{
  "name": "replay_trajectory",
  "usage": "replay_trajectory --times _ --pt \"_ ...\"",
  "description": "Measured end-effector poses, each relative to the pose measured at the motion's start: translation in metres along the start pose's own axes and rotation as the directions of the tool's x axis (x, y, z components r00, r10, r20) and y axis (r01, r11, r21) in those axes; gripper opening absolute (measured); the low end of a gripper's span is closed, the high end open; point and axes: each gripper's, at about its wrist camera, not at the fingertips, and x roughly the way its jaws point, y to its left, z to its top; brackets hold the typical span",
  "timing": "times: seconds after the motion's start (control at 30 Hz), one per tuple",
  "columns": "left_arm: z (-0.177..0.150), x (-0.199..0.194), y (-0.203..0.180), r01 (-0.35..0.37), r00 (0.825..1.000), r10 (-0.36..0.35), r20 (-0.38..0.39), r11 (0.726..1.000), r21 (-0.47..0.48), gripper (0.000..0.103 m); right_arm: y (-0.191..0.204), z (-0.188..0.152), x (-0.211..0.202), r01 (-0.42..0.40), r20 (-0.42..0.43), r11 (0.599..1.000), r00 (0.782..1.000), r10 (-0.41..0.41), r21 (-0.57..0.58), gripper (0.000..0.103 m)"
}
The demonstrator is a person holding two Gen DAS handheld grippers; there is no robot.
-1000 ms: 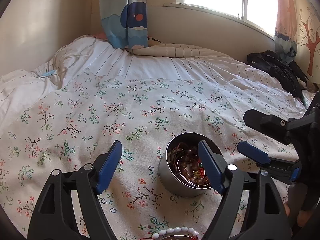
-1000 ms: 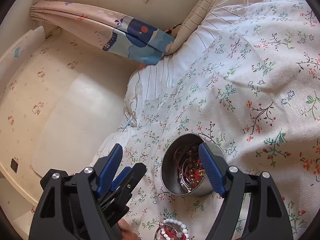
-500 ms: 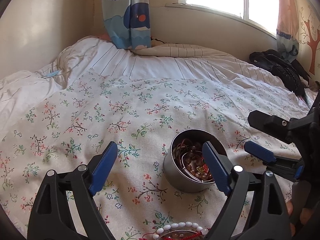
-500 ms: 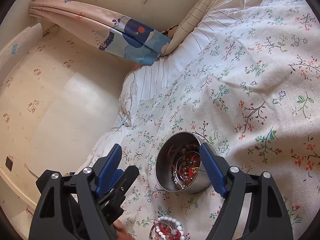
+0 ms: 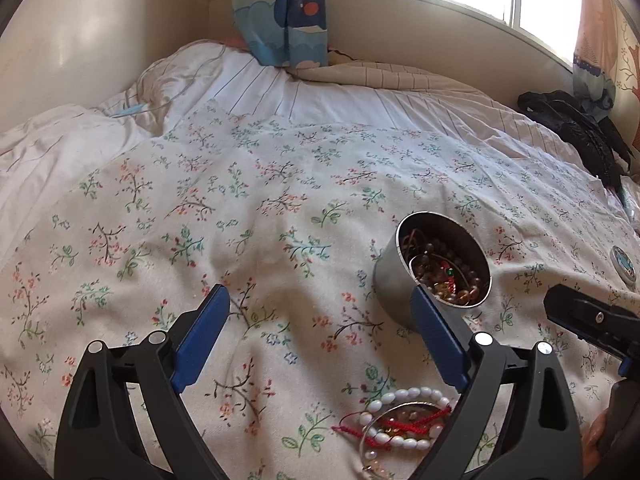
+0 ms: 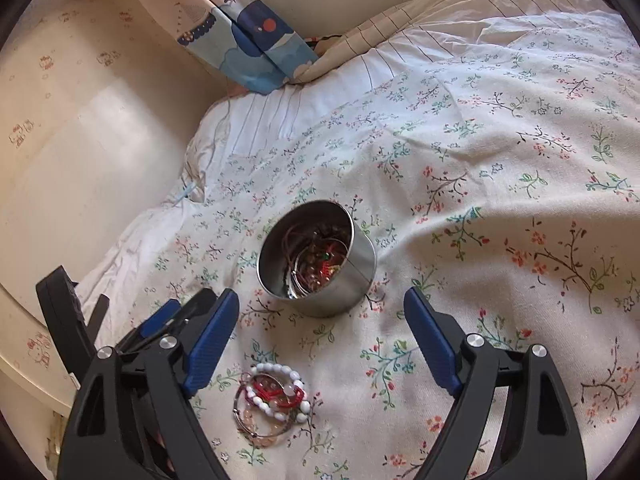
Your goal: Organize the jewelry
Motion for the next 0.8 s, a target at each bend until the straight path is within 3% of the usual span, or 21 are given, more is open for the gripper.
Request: replay_trajectory --times 0.2,0.43,0.6,0.67,0.77,0.8 --pt "-0.014 -0.010 0.019 -0.044 0.999 0.043 -0.031 0.999 -0.026 0.088 0.016 -0.022 0.025 0.105 -0.126 0.984 0.984 -0.123 -0.143 0.081" --pt "-0.020 -0.018 0.031 -0.078 0.996 0.076 -0.039 0.996 -0.051 0.090 0.030 -0.037 0.043 -0.008 -0.208 0.986 0.978 -0.027 -0.167 0.081" --pt "-0.020 -0.014 0.040 -0.076 0.996 0.070 -0.062 0.992 -0.097 0.090 0.029 -0.041 0.048 -0.039 -0.251 0.988 0.968 0.001 -0.147 0.051" --pt "-0.020 -0.014 0.040 -0.078 0.995 0.072 -0.064 0.992 -0.100 0.090 0.026 -0.041 0.049 -0.057 -0.261 0.990 0.965 0.022 -0.127 0.030" --pt "-0.021 -0.014 0.040 -0.082 0.995 0.076 -0.068 0.992 -0.092 0.090 0.026 -0.042 0.045 -0.087 -0.268 0.989 0.962 0.053 -0.116 0.014" --pt "-0.022 -0.014 0.039 -0.083 0.995 0.077 -0.069 0.993 -0.088 0.090 0.026 -0.042 0.042 -0.086 -0.261 0.990 0.964 0.054 -0.115 0.013"
